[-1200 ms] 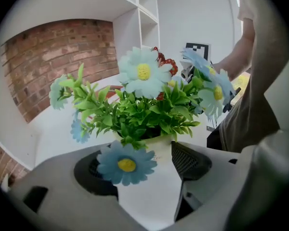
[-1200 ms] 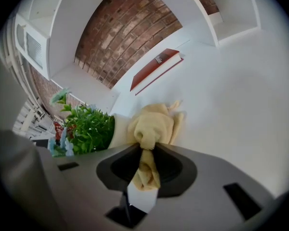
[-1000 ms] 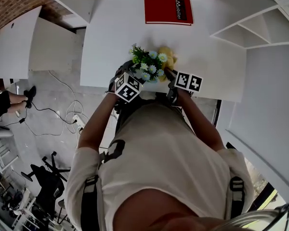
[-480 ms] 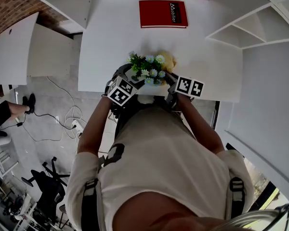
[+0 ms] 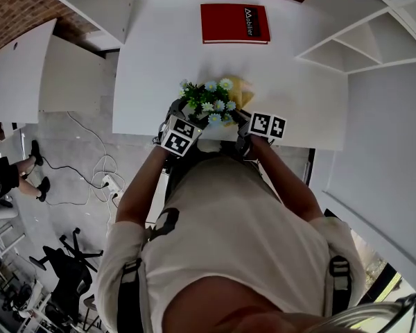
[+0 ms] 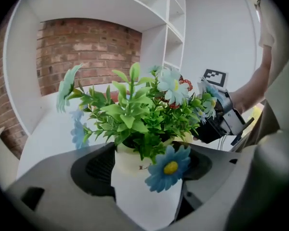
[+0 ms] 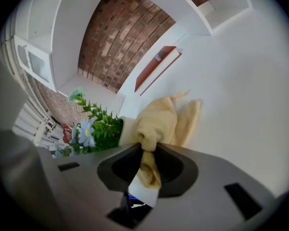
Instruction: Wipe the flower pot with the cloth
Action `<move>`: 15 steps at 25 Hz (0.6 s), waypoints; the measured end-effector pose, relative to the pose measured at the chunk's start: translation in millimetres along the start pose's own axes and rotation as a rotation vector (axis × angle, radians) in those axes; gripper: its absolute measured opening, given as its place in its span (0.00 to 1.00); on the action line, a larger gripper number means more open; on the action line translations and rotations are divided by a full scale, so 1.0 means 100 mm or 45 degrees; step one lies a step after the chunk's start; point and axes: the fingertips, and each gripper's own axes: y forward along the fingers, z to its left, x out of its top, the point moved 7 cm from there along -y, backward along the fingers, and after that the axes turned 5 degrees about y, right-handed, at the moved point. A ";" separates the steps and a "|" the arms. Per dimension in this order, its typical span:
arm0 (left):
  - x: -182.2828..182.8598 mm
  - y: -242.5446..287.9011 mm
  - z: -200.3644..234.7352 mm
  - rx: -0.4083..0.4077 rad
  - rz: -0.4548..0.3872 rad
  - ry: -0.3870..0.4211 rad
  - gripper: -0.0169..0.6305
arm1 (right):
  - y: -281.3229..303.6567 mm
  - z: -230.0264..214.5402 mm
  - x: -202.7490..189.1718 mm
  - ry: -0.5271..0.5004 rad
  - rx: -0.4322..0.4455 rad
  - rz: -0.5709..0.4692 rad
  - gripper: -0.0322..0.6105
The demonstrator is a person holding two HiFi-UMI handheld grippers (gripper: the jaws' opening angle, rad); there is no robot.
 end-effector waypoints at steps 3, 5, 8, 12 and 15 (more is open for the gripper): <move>-0.04 -0.06 -0.05 0.102 -0.018 -0.081 0.59 | 0.07 -0.01 -0.04 -0.024 -0.016 0.013 0.17; -0.07 -0.08 -0.05 0.136 -0.023 -0.106 0.59 | 0.12 -0.01 -0.05 -0.049 -0.024 0.031 0.17; -0.06 -0.09 -0.04 0.149 -0.021 -0.115 0.59 | 0.15 -0.01 -0.07 -0.059 -0.028 0.055 0.17; -0.08 -0.08 -0.04 0.177 -0.010 -0.128 0.59 | 0.17 -0.01 -0.05 -0.100 -0.059 0.103 0.17; -0.07 -0.07 -0.03 0.232 -0.013 -0.176 0.59 | 0.06 0.14 0.06 -0.108 0.007 0.113 0.19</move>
